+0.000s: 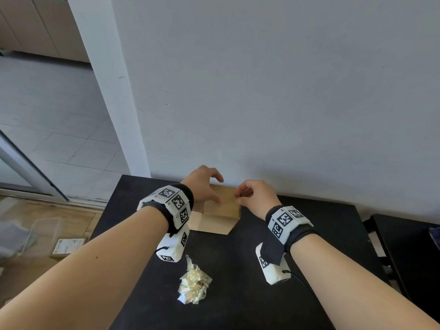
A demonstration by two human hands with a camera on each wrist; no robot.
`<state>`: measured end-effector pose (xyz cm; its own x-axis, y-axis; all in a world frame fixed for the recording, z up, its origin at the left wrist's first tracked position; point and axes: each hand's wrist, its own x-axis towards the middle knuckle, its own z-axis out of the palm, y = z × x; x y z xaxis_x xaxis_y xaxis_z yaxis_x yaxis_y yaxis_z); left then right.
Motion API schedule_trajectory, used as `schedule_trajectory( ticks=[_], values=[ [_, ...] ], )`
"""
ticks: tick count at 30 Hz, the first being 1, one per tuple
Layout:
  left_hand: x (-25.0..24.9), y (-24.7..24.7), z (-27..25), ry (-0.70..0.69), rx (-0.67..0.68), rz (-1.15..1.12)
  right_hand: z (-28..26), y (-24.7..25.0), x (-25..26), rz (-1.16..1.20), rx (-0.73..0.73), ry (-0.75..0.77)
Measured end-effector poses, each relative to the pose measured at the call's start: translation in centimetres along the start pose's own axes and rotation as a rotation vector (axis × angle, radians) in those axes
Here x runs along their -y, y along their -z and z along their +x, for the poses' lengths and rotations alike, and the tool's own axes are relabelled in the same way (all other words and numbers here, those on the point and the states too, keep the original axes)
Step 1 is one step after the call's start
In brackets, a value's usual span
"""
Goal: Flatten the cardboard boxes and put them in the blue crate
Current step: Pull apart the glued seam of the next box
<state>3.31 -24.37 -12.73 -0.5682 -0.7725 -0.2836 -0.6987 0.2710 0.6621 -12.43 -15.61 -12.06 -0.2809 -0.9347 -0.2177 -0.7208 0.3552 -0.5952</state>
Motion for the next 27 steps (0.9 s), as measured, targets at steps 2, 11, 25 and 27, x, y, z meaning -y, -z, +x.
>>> schedule_trajectory(
  ticks=[2, 11, 25, 27],
  values=[
    [-0.2, -0.5, 0.3, 0.03, 0.044, 0.028, 0.0, 0.1, 0.0, -0.001, 0.007, -0.001],
    [0.1, -0.6, 1.1, 0.138, 0.119, -0.01, 0.3, 0.5, 0.8, -0.026, 0.044, -0.045],
    [0.0, -0.7, 1.0, 0.171, 0.143, 0.042, -0.2, -0.3, 1.8, -0.135, -0.03, -0.097],
    [0.0, -0.7, 1.0, 0.178, 0.151, 0.044, -0.3, -0.3, 1.5, -0.078, -0.045, -0.124]
  ],
)
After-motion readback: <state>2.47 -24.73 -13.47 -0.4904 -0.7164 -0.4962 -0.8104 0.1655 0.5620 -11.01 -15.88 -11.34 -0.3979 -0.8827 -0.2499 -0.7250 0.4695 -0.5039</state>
